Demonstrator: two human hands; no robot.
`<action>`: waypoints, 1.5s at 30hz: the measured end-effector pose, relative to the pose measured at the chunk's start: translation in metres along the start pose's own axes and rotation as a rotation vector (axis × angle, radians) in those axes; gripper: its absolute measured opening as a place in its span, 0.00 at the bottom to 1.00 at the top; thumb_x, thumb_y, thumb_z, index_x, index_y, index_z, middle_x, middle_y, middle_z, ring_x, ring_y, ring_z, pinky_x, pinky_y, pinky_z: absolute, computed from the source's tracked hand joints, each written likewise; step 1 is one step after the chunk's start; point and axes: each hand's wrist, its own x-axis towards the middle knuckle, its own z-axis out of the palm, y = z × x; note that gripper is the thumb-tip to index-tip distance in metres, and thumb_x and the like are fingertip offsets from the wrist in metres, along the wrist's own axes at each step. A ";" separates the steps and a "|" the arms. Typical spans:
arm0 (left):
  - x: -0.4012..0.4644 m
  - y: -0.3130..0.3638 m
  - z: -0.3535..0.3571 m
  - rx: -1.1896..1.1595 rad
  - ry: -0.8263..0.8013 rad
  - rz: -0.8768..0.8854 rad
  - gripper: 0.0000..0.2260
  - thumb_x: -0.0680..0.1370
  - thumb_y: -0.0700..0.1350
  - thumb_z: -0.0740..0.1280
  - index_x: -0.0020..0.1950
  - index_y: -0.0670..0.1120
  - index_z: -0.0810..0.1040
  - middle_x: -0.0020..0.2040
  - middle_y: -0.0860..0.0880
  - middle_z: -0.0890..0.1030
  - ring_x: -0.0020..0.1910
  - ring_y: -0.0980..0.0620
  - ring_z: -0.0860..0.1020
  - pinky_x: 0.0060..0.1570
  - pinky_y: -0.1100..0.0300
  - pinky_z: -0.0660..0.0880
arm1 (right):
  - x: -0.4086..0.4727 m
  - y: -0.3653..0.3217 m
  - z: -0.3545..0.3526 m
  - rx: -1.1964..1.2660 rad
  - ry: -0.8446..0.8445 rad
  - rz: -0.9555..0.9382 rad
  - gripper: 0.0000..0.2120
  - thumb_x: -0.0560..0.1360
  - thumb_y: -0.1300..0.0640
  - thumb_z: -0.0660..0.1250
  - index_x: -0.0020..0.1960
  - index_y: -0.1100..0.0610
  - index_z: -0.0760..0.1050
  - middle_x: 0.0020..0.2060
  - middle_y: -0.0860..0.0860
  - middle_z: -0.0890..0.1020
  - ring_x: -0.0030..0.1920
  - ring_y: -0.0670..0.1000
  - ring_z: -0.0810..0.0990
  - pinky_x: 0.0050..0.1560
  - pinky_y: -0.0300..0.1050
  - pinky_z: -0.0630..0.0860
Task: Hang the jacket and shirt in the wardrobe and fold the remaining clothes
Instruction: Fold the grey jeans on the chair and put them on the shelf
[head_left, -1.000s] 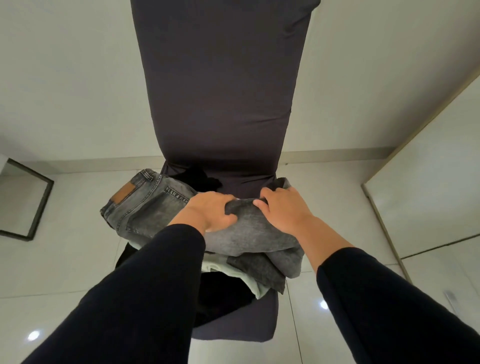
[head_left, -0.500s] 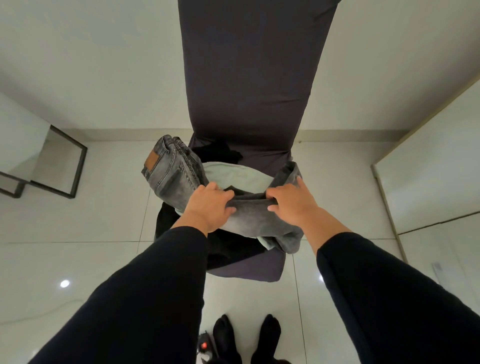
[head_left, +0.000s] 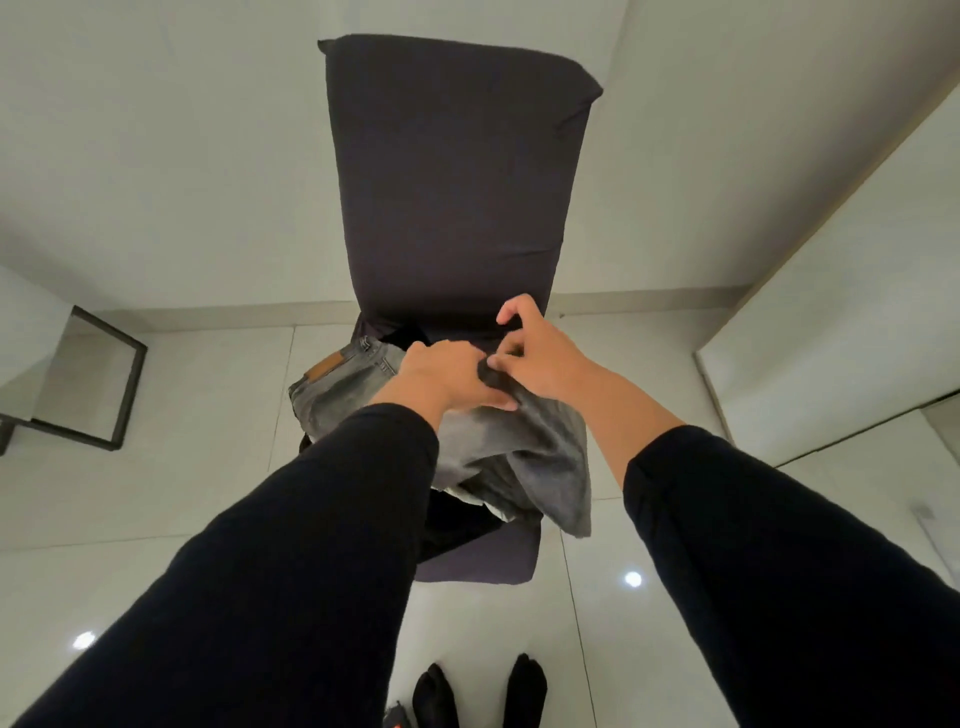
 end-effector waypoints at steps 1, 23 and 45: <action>0.003 0.004 -0.007 -0.069 -0.006 -0.015 0.19 0.70 0.69 0.64 0.41 0.53 0.72 0.42 0.53 0.74 0.52 0.48 0.75 0.56 0.50 0.67 | -0.002 0.000 -0.008 0.099 0.083 0.039 0.15 0.76 0.62 0.64 0.57 0.50 0.62 0.39 0.47 0.81 0.41 0.48 0.77 0.51 0.45 0.72; 0.002 0.025 -0.138 -1.346 0.162 -0.257 0.13 0.79 0.55 0.60 0.52 0.46 0.77 0.48 0.46 0.80 0.46 0.47 0.79 0.49 0.53 0.75 | -0.028 -0.008 -0.035 0.435 0.250 0.346 0.20 0.76 0.48 0.63 0.67 0.46 0.70 0.61 0.52 0.77 0.61 0.57 0.76 0.63 0.56 0.73; -0.038 -0.035 -0.162 -1.597 0.425 -0.286 0.08 0.72 0.45 0.62 0.49 0.49 0.75 0.53 0.48 0.77 0.51 0.48 0.74 0.52 0.51 0.71 | -0.015 -0.108 -0.124 1.020 0.154 0.288 0.08 0.76 0.49 0.66 0.49 0.53 0.76 0.47 0.52 0.80 0.45 0.51 0.79 0.42 0.45 0.74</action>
